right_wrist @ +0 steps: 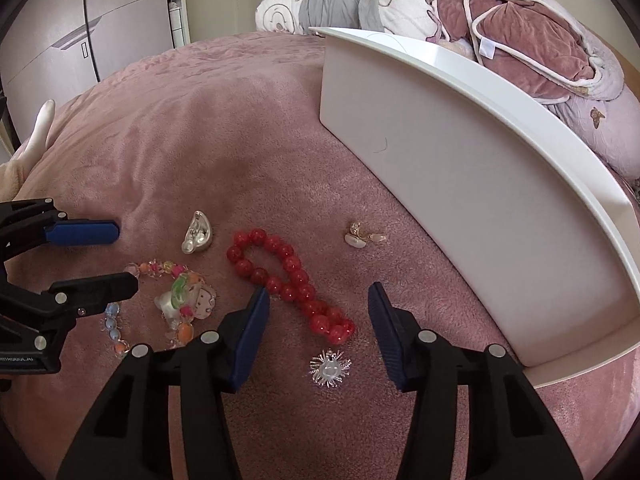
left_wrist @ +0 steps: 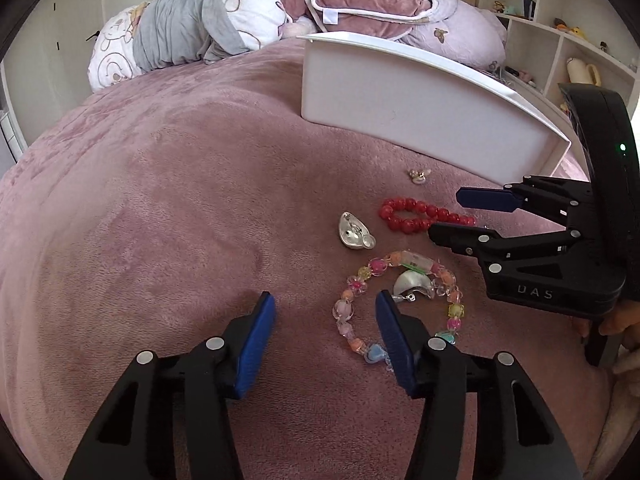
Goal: Organize jewelry
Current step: 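Grasp the multicolour bead bracelet with the left tool while the right tool grasps the red bead bracelet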
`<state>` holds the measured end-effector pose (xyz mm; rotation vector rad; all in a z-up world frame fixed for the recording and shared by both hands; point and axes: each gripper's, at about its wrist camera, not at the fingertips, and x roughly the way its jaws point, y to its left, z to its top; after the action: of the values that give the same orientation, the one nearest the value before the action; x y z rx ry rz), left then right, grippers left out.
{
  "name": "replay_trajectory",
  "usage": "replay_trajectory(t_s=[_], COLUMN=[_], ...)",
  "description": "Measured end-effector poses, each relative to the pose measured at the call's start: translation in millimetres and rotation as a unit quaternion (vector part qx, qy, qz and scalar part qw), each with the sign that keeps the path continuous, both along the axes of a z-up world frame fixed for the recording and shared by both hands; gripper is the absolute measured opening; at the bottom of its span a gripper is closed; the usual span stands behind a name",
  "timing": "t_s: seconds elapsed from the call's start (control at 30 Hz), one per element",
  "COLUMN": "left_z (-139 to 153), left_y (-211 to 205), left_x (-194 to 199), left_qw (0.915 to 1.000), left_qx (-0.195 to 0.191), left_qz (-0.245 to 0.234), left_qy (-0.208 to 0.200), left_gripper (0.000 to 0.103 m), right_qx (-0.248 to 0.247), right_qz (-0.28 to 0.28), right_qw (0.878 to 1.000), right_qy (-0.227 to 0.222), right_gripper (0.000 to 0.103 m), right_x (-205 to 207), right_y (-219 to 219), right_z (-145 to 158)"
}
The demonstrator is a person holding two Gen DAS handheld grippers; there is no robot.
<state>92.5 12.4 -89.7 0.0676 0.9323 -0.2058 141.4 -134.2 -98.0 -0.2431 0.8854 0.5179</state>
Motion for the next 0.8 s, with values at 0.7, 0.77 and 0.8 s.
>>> replay_trajectory(t_s=[0.7,0.77,0.8], left_z=[-5.0,-1.8,0.1], left_y=[-2.2,-2.5,-2.3], left_x=[0.2,-3.1,-4.8], left_qw=[0.9996,0.9996,0.9995], left_qx=[-0.029,-0.03,-0.03], left_qz=[0.002,0.004,0.004], left_qy=[0.007,0.002,0.0], left_gripper=[0.015,0.015,0.015], right_qx=[0.005,0.01,0.014], right_qz=[0.041,0.04,0.041], right_qw=[0.999,0.999,0.999], right_qy=[0.006,0.004,0.004], right_gripper=[0.012,0.011,0.01], right_x=[-5.8,-7.8,-8.7], right_y=[15.4,14.5,13.4], right_z=[3.6,6.7,8.6])
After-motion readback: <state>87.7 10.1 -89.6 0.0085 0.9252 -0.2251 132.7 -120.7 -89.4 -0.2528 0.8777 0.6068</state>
